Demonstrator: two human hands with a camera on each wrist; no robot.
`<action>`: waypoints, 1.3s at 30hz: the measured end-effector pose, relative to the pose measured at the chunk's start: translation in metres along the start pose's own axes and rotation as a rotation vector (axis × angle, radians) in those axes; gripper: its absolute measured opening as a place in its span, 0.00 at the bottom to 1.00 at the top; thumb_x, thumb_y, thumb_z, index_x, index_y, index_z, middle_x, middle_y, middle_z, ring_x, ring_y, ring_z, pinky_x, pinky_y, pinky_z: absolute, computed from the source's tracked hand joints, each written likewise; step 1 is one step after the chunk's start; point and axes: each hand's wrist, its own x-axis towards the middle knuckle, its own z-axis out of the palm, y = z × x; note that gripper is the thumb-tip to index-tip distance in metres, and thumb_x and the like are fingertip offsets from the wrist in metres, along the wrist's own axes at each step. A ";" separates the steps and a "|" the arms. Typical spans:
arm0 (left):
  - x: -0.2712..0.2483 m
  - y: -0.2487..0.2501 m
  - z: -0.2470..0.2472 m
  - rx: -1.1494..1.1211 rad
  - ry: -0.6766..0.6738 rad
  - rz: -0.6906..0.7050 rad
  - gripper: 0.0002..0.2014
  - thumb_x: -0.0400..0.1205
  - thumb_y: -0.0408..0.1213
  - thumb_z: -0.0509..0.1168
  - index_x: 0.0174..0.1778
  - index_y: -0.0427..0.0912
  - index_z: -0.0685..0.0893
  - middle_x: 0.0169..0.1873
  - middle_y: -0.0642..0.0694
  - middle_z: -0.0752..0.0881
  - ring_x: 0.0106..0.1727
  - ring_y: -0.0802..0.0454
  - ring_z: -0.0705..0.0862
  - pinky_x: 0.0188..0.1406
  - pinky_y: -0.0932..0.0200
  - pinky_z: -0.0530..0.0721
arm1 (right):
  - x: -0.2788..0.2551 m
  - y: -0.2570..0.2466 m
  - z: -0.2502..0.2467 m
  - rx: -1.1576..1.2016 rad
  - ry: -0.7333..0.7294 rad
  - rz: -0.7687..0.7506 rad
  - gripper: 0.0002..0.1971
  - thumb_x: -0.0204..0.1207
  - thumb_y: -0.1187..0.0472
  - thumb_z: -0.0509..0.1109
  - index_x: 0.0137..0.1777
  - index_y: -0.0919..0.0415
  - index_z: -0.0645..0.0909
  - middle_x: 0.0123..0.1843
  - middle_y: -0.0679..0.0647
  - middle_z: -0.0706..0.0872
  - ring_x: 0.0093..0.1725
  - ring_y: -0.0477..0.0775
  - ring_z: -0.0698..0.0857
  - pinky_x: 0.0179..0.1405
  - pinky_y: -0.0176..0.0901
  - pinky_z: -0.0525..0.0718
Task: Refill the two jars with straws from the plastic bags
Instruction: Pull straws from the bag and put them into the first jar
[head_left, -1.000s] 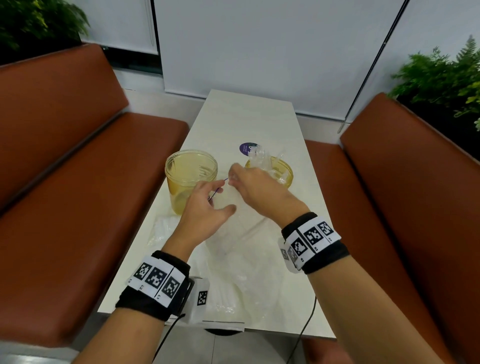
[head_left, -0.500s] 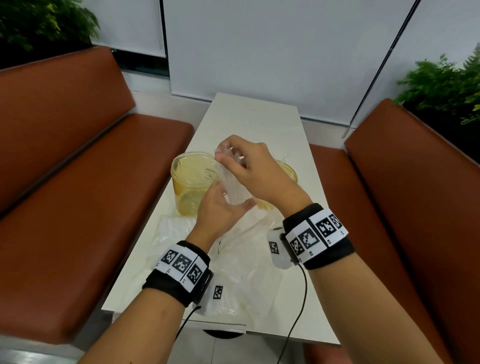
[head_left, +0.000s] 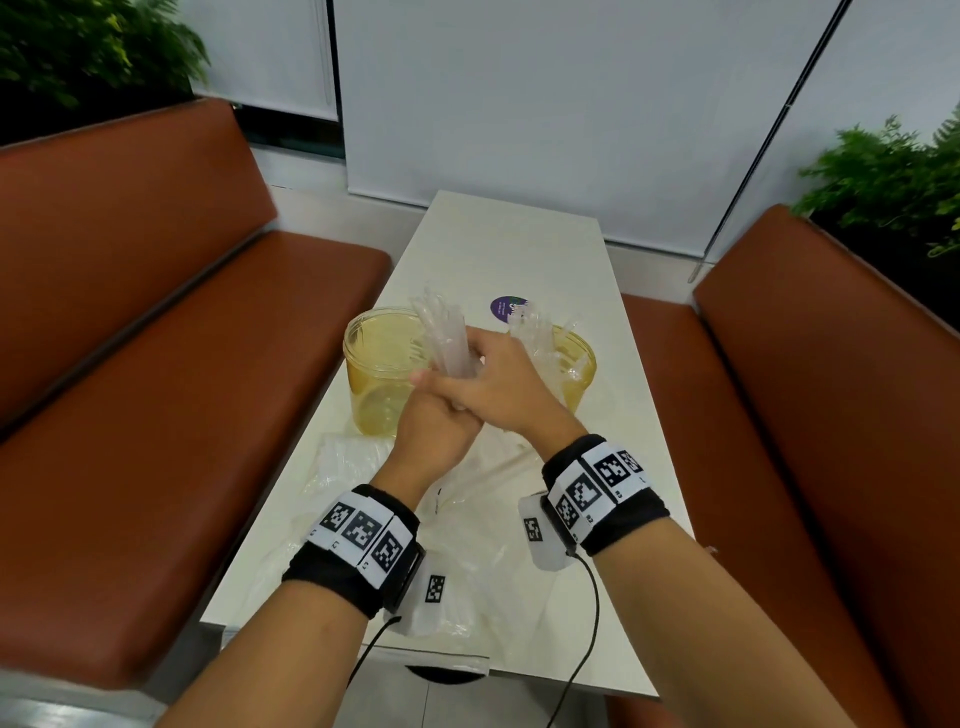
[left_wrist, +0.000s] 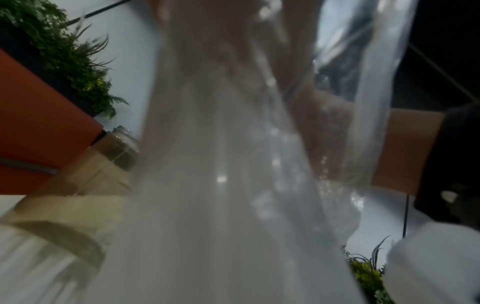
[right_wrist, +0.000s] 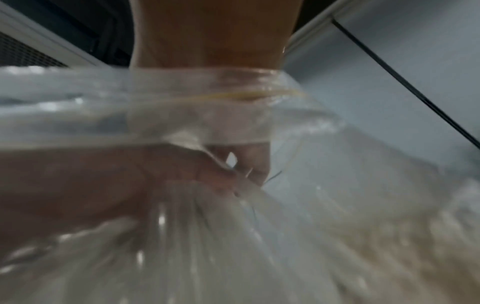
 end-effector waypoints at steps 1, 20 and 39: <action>0.000 -0.003 -0.001 -0.004 -0.007 -0.011 0.11 0.78 0.39 0.64 0.53 0.58 0.82 0.50 0.51 0.90 0.54 0.51 0.89 0.52 0.39 0.91 | -0.001 0.002 0.005 0.043 0.000 0.012 0.13 0.73 0.49 0.82 0.45 0.53 0.82 0.34 0.42 0.86 0.32 0.38 0.85 0.35 0.33 0.82; -0.008 -0.018 -0.022 0.250 -0.047 -0.094 0.35 0.59 0.61 0.81 0.58 0.45 0.86 0.51 0.55 0.79 0.53 0.55 0.80 0.51 0.60 0.78 | 0.044 -0.060 -0.028 0.311 0.537 -0.131 0.09 0.82 0.56 0.73 0.48 0.58 0.76 0.37 0.58 0.84 0.31 0.60 0.84 0.30 0.61 0.88; -0.008 -0.030 -0.030 0.182 -0.014 -0.088 0.27 0.69 0.45 0.83 0.65 0.51 0.87 0.53 0.55 0.82 0.61 0.56 0.82 0.66 0.52 0.82 | 0.105 -0.042 -0.193 0.660 1.013 -0.399 0.12 0.84 0.61 0.71 0.53 0.70 0.74 0.30 0.57 0.79 0.26 0.54 0.78 0.26 0.44 0.79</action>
